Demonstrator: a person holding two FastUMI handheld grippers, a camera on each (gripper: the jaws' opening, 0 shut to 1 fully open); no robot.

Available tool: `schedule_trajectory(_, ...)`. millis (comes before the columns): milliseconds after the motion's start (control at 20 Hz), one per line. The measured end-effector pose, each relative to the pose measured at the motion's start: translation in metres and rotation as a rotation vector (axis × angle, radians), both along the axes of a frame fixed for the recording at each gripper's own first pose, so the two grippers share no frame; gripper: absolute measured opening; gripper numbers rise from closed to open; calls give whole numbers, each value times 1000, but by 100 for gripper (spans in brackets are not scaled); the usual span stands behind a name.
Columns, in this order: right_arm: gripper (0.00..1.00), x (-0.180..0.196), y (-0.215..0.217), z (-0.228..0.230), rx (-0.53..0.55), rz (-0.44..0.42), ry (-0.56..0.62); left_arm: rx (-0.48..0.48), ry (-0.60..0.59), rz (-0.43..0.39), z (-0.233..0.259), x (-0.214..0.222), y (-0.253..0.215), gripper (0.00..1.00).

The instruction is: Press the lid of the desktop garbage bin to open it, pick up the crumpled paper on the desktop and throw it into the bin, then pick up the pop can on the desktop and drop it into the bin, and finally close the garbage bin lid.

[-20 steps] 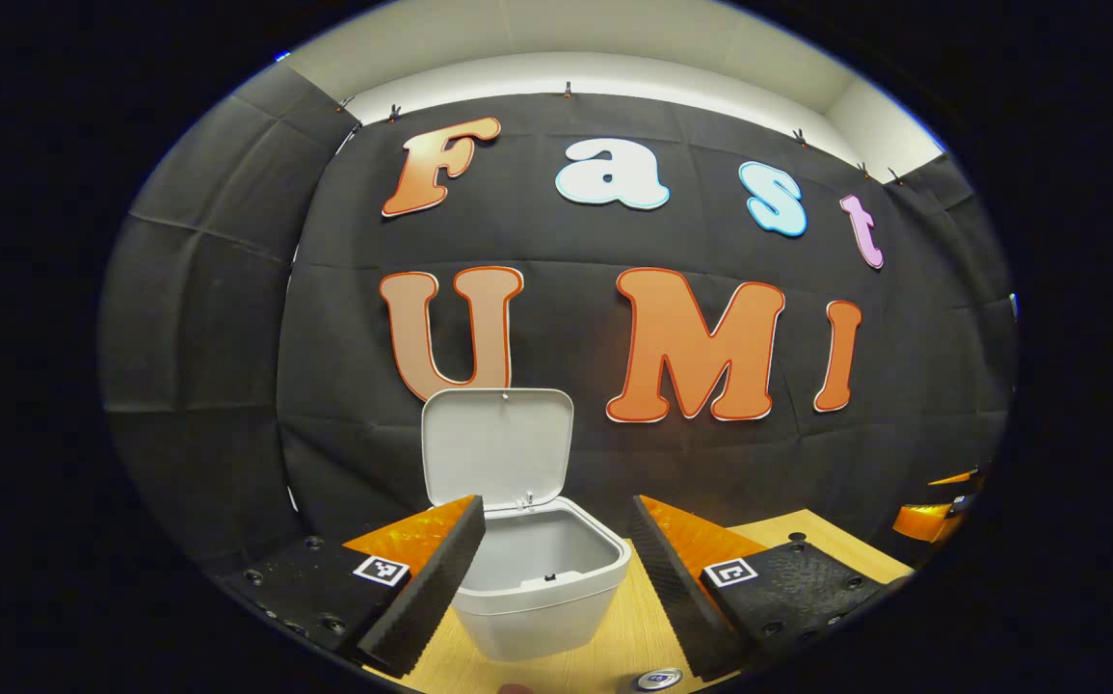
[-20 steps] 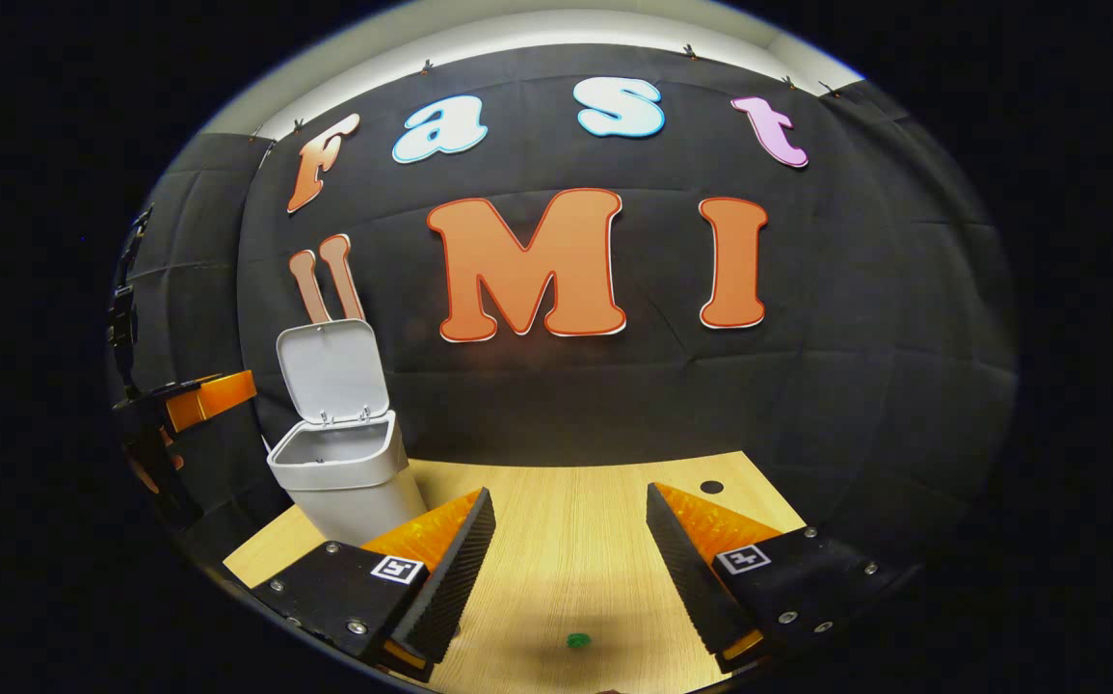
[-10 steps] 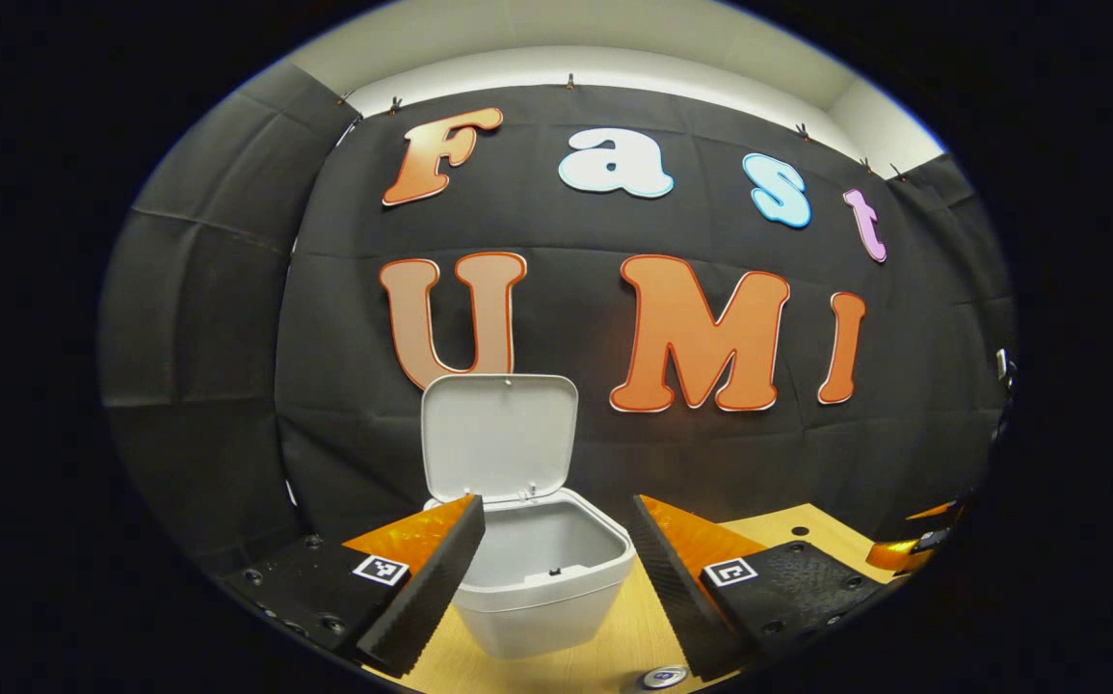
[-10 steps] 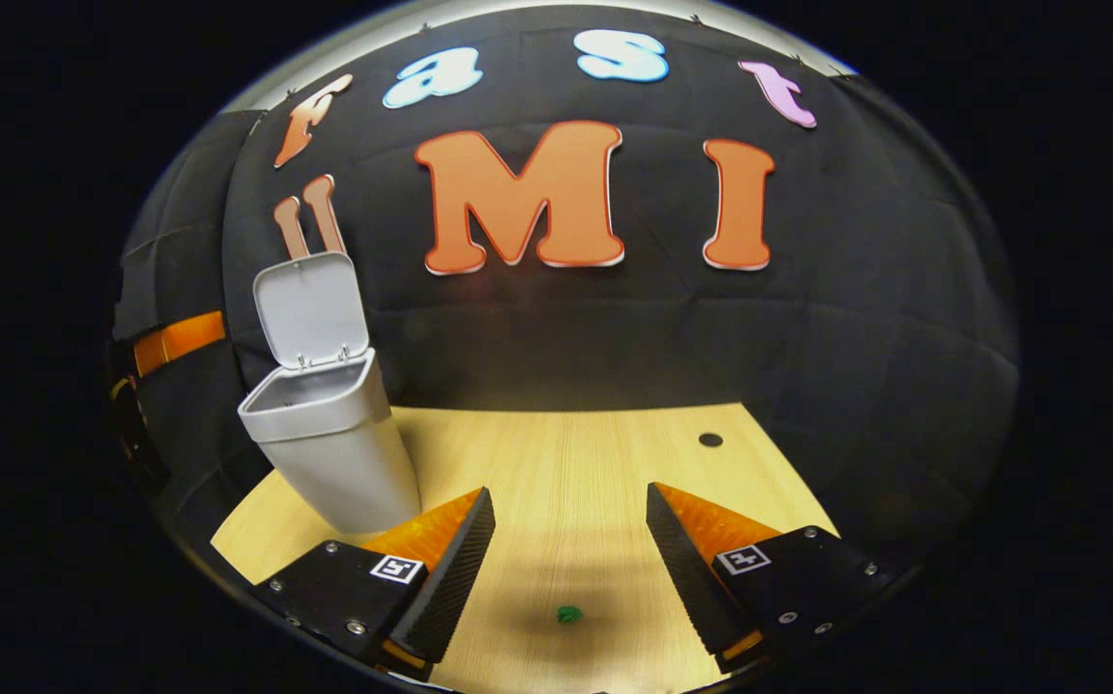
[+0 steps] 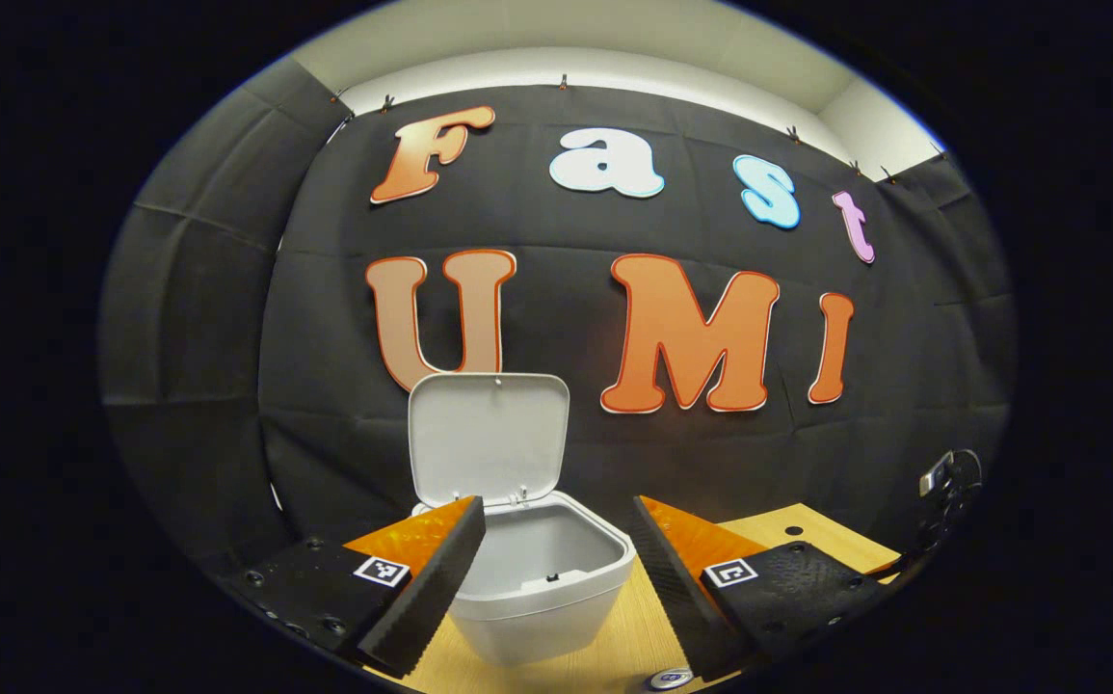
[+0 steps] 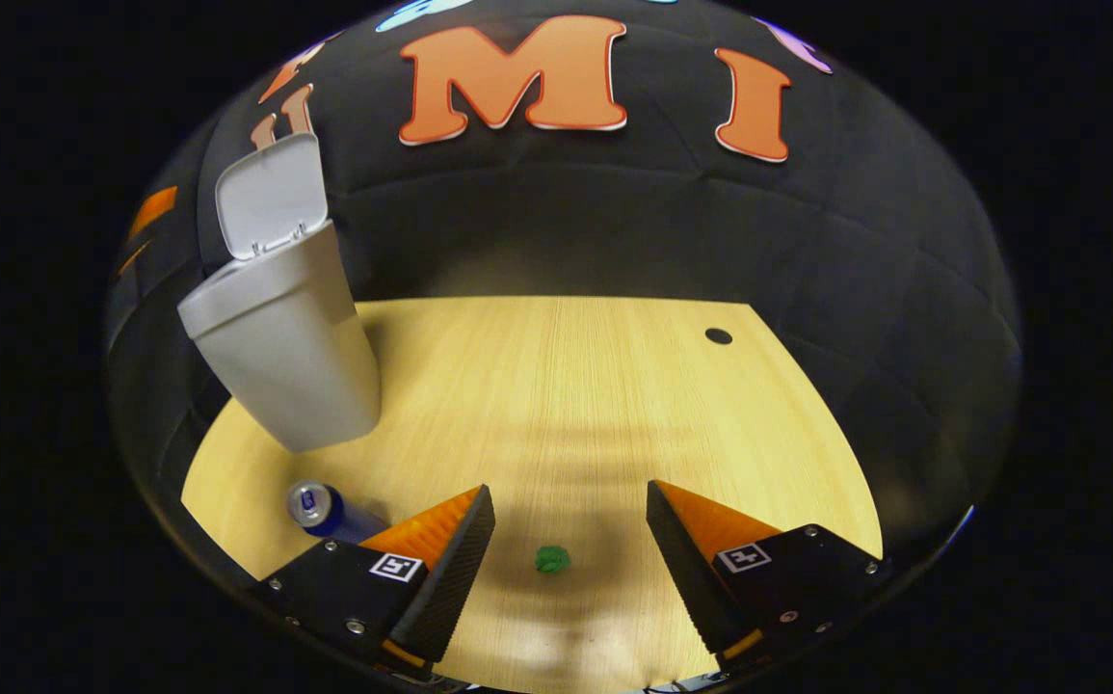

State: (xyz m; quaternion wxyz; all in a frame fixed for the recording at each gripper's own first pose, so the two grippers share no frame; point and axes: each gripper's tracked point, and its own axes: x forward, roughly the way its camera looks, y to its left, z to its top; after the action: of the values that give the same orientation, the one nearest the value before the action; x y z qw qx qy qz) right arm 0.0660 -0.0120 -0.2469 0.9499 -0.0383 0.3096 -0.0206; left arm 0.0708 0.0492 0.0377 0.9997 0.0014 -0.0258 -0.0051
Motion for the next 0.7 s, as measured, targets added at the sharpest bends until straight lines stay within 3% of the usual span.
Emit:
schedule_trajectory(300, 95, -6, -5, -67, 12, 7, 213, -7, 71, 12, -31, 13, 10, 95)
schedule_trajectory(600, 95, -5, -2, -93, -11, 28, 291, -19, 96, -4, -41, 18, 12, 95)
schedule_trajectory(700, 84, -5, 1, -100, -4, 28, 313, 0, 104, 3, -43, 18, 14, 95)
